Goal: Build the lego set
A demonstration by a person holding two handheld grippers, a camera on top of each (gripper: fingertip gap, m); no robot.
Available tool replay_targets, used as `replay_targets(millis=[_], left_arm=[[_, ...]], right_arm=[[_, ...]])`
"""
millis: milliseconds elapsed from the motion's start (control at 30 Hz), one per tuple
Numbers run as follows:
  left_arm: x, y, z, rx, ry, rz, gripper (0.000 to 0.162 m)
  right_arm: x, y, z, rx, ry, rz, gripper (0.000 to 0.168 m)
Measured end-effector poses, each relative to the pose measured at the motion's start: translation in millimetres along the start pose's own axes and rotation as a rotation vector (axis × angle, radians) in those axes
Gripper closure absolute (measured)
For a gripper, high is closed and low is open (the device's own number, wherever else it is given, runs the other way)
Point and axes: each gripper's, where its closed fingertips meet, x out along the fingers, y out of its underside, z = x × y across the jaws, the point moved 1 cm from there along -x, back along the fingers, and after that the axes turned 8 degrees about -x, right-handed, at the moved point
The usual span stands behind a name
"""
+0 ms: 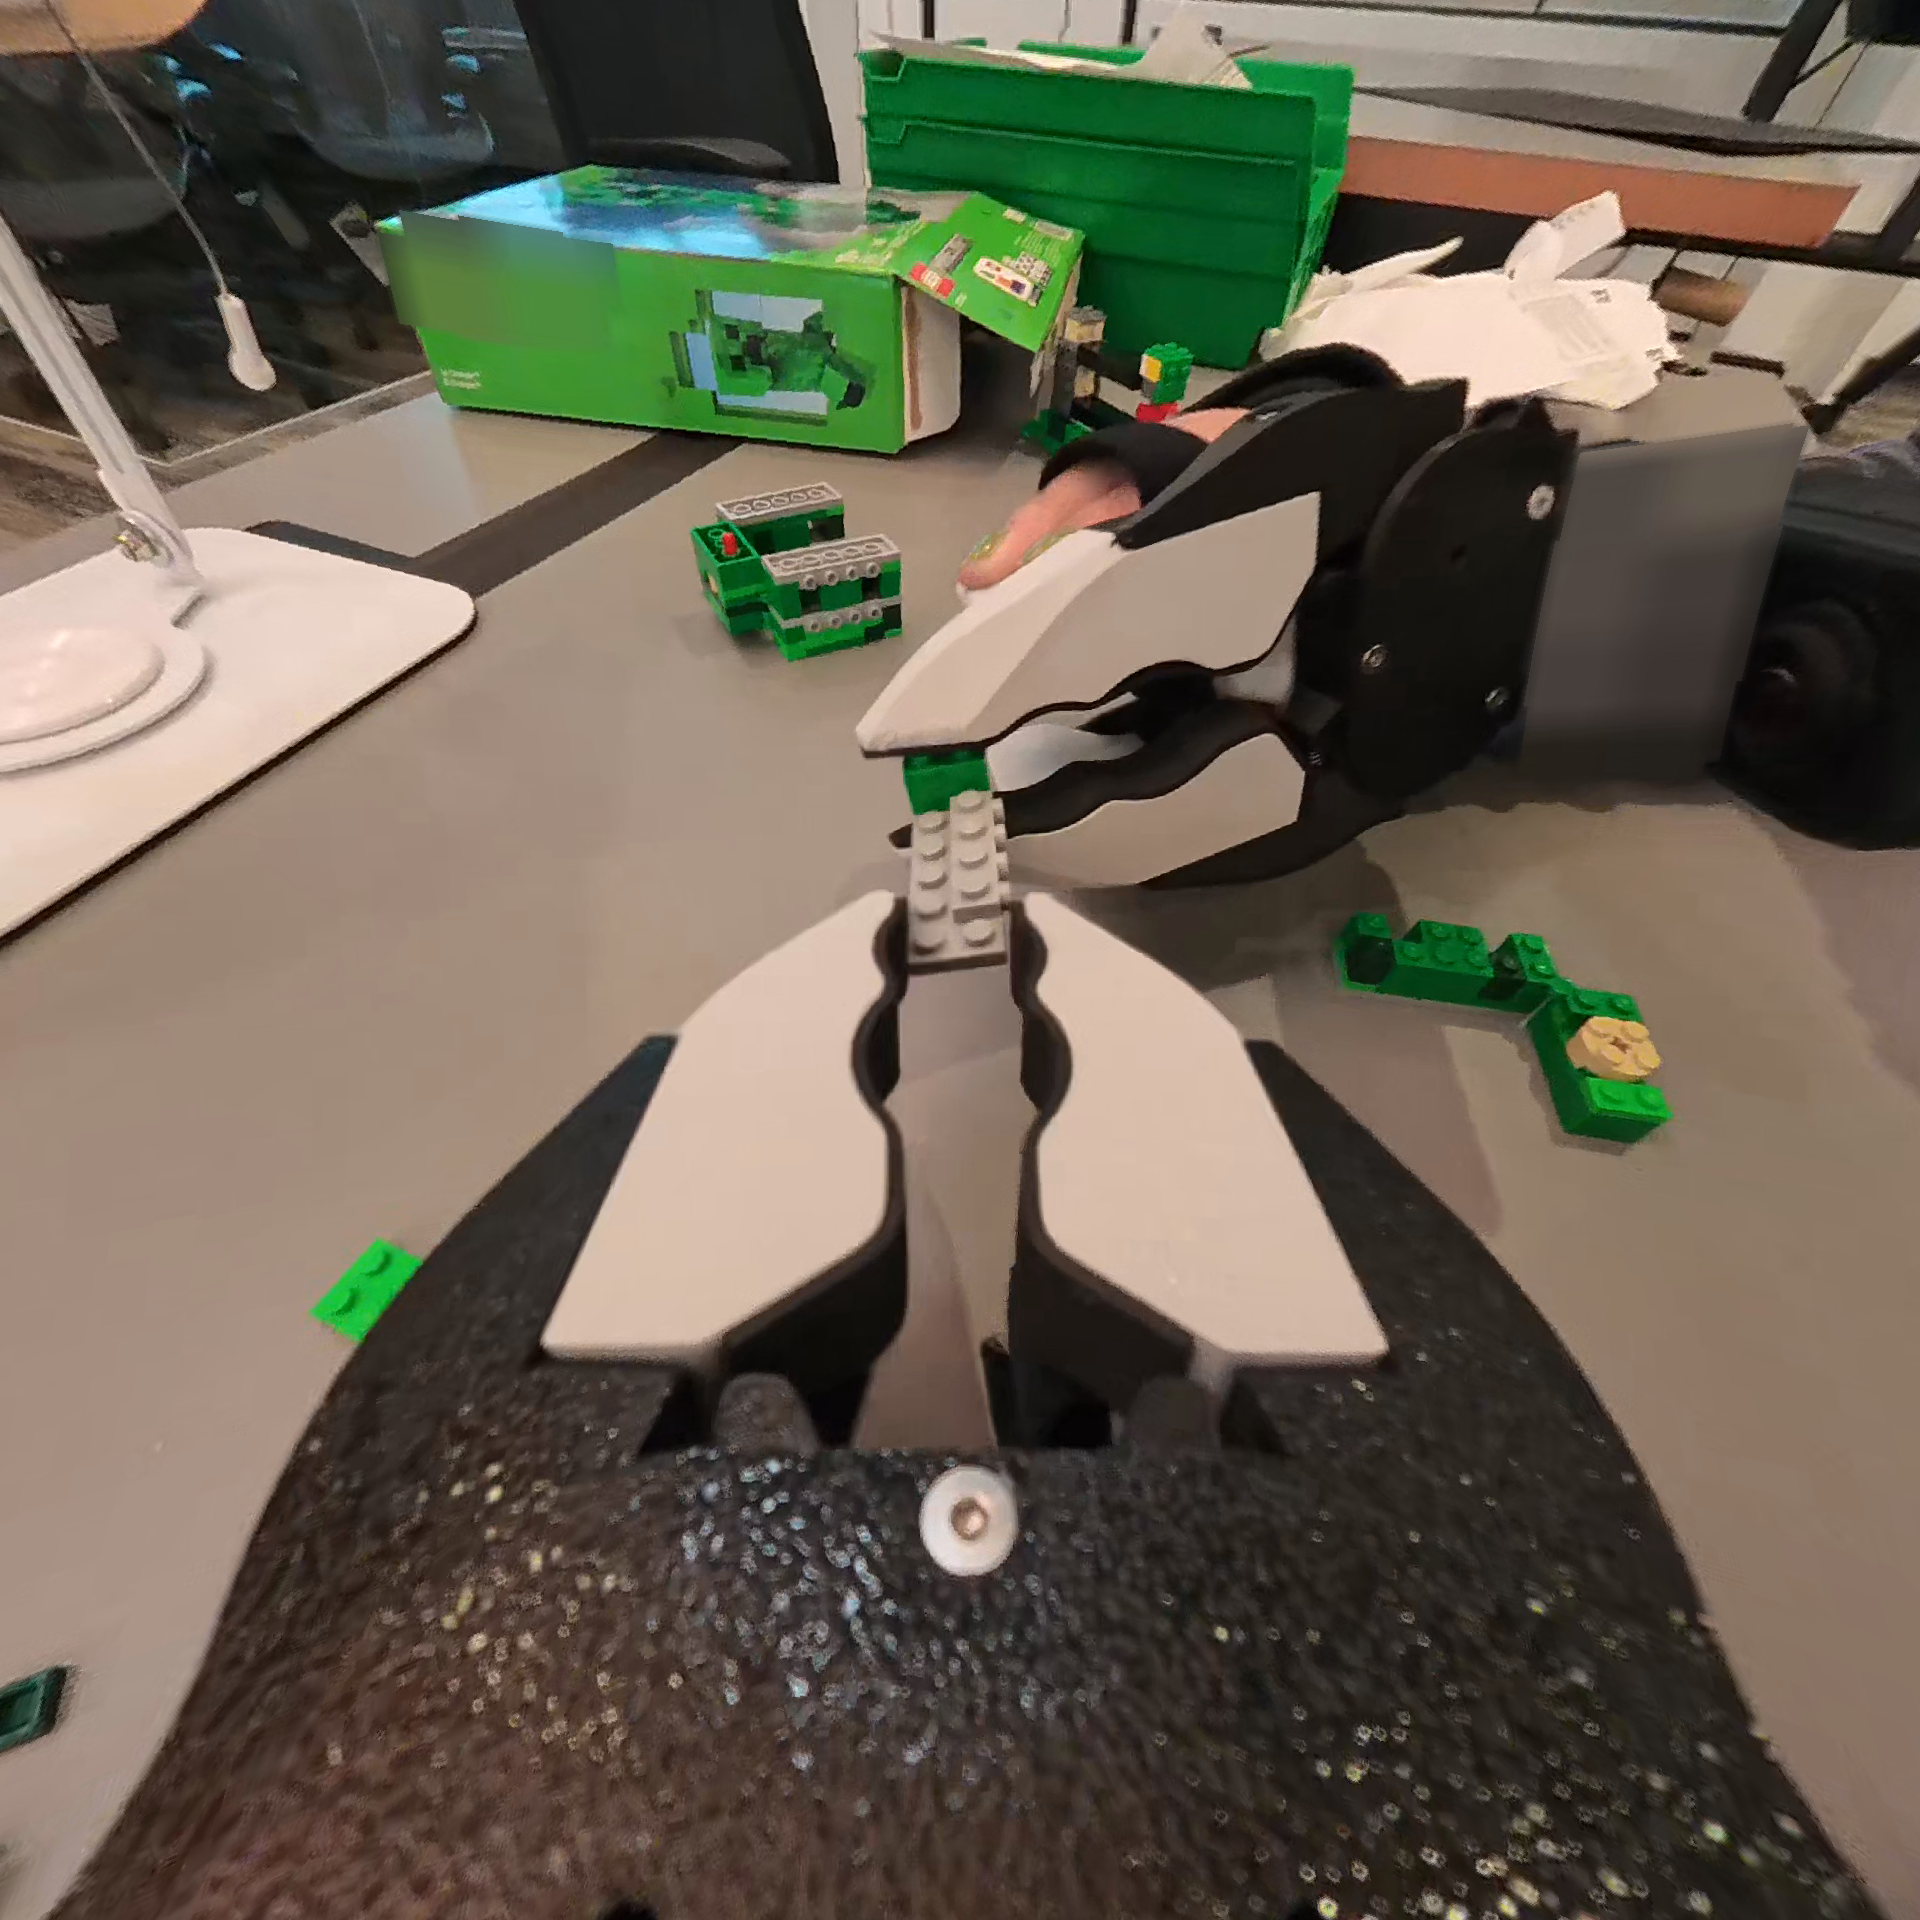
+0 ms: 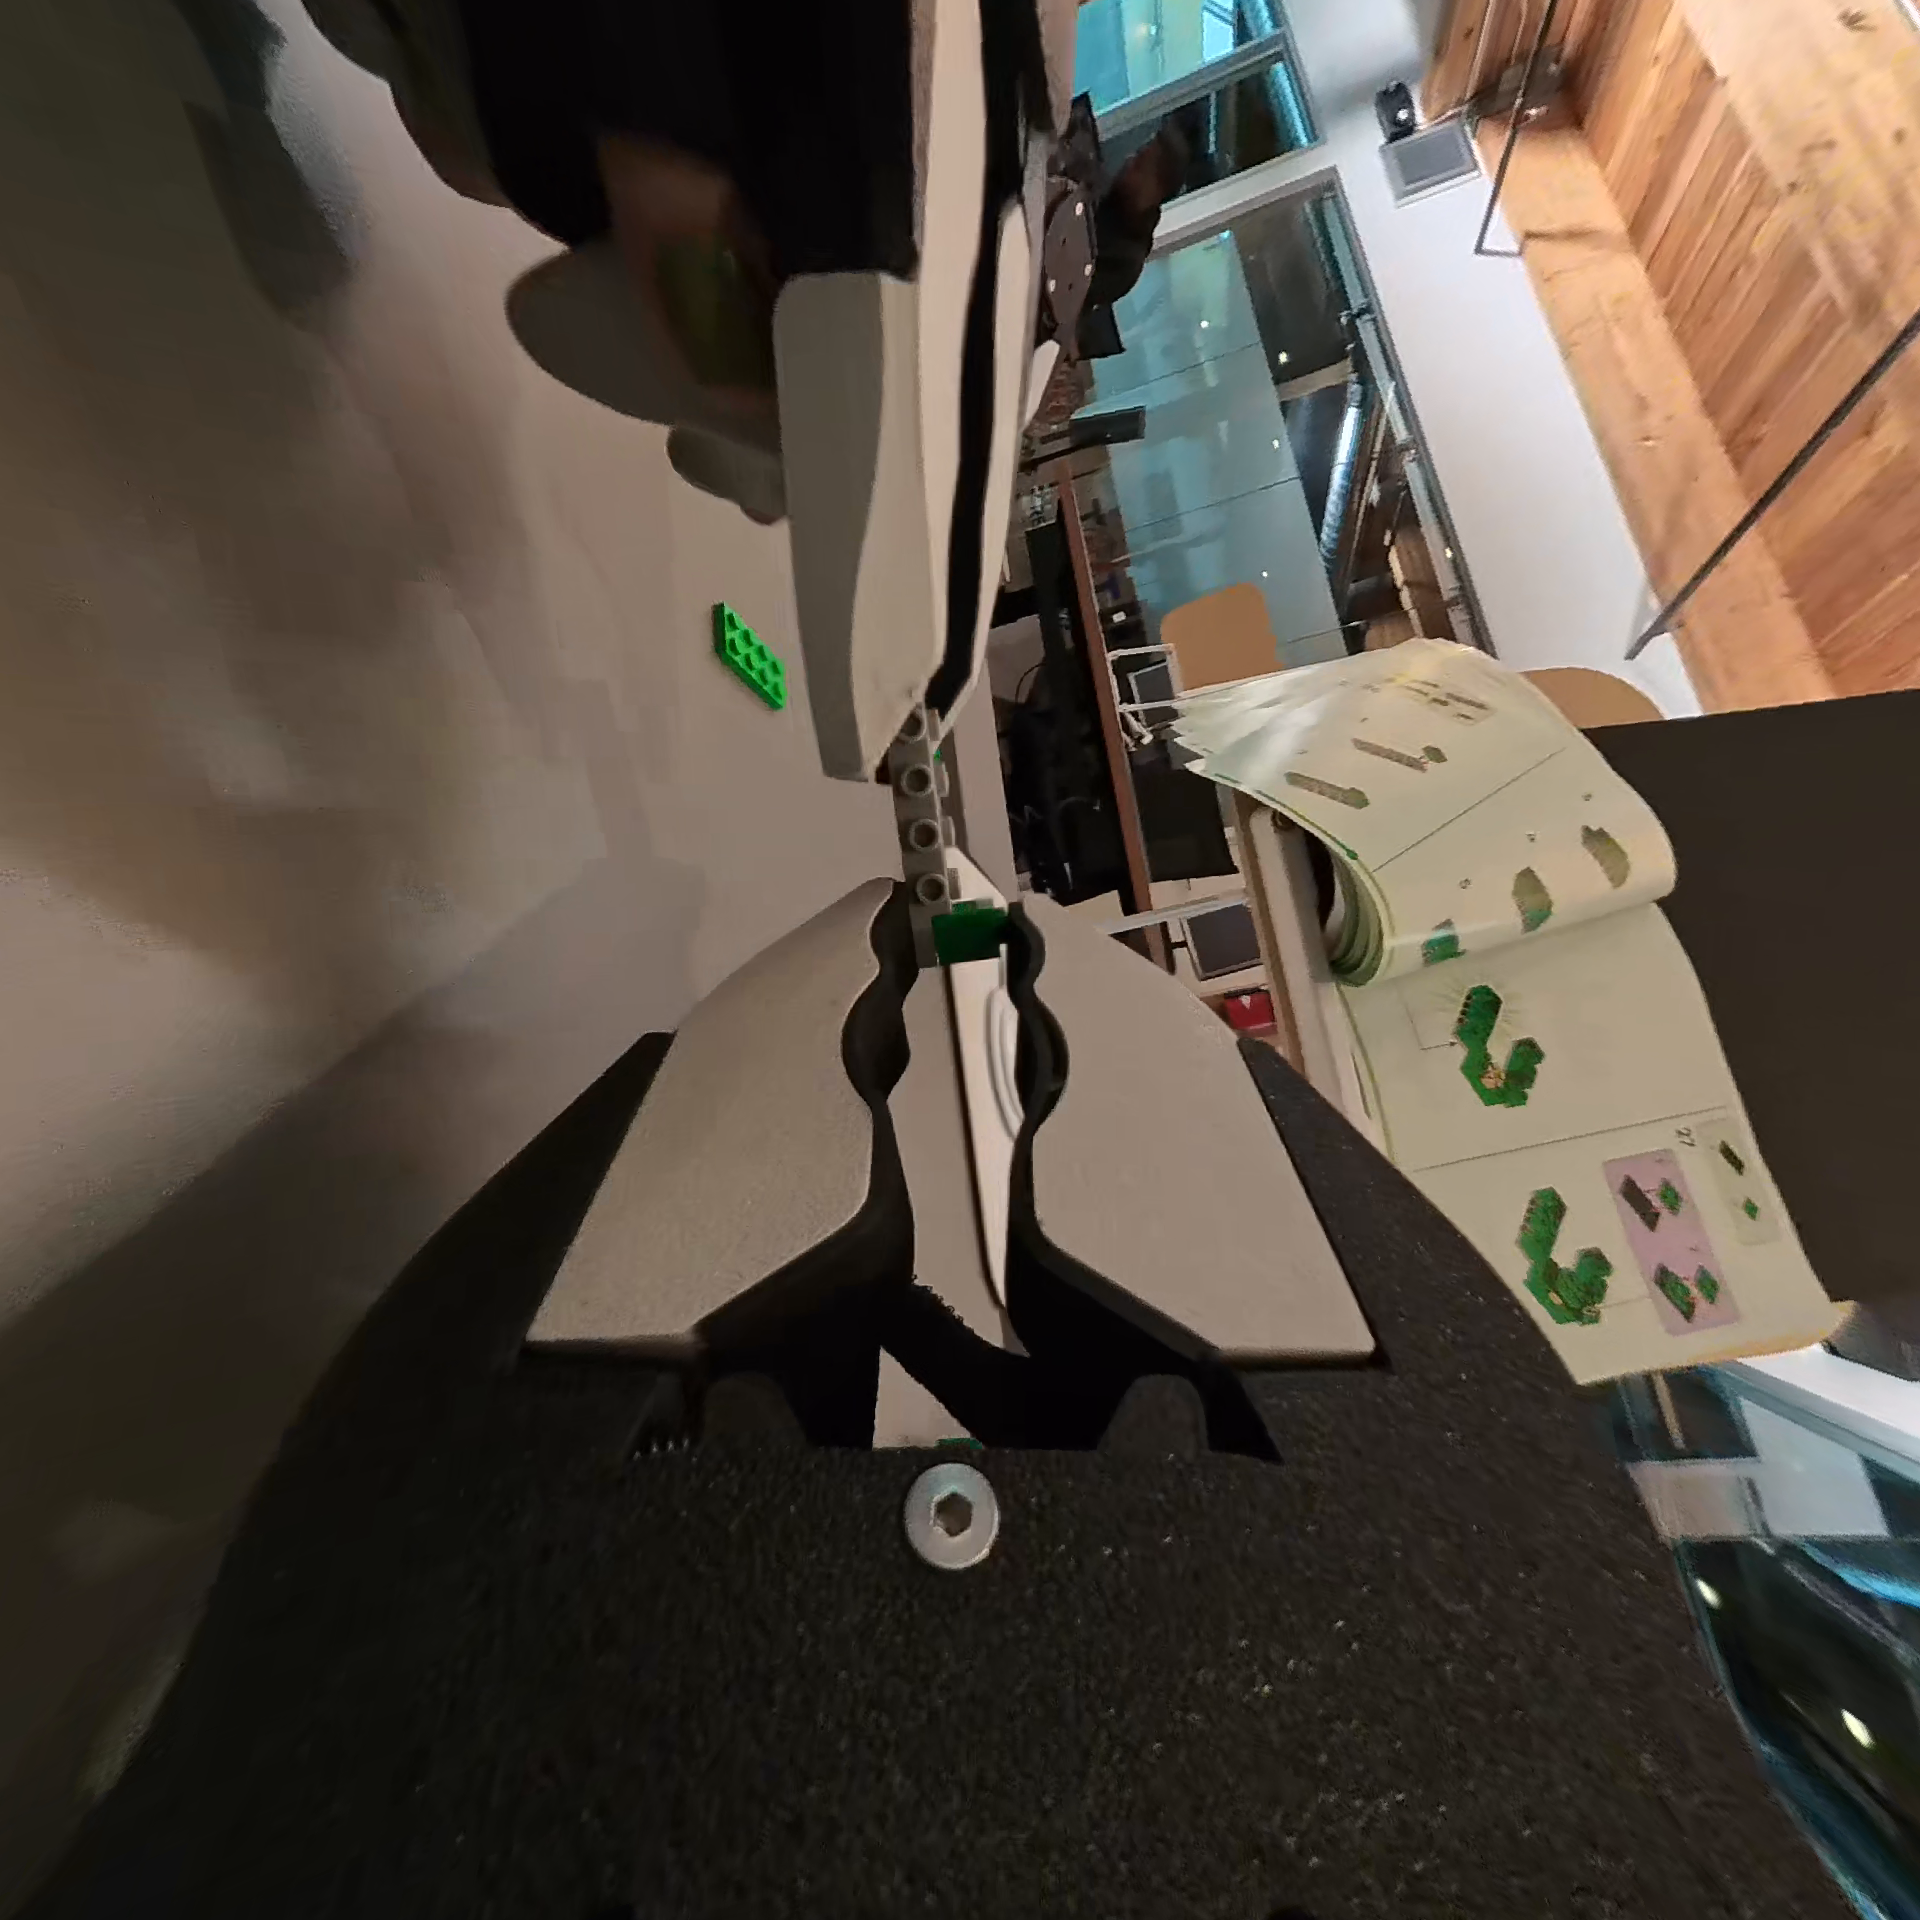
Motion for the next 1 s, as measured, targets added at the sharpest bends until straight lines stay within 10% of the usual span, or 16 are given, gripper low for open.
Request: replay_targets(millis=[400,1000], left_arm=[[-23.9,-6.9,26.7,0.082,-0.170,-0.077,0.145],[-24.7,11.9,6.7,0.249,-0.068,-0.027,0.145]], right_arm=[[0.5,7.0,0.2,0.087,0.058,-0.028,0.127],[0.1,28.7,-7.1,0.358,0.048,-0.021,0.138]])
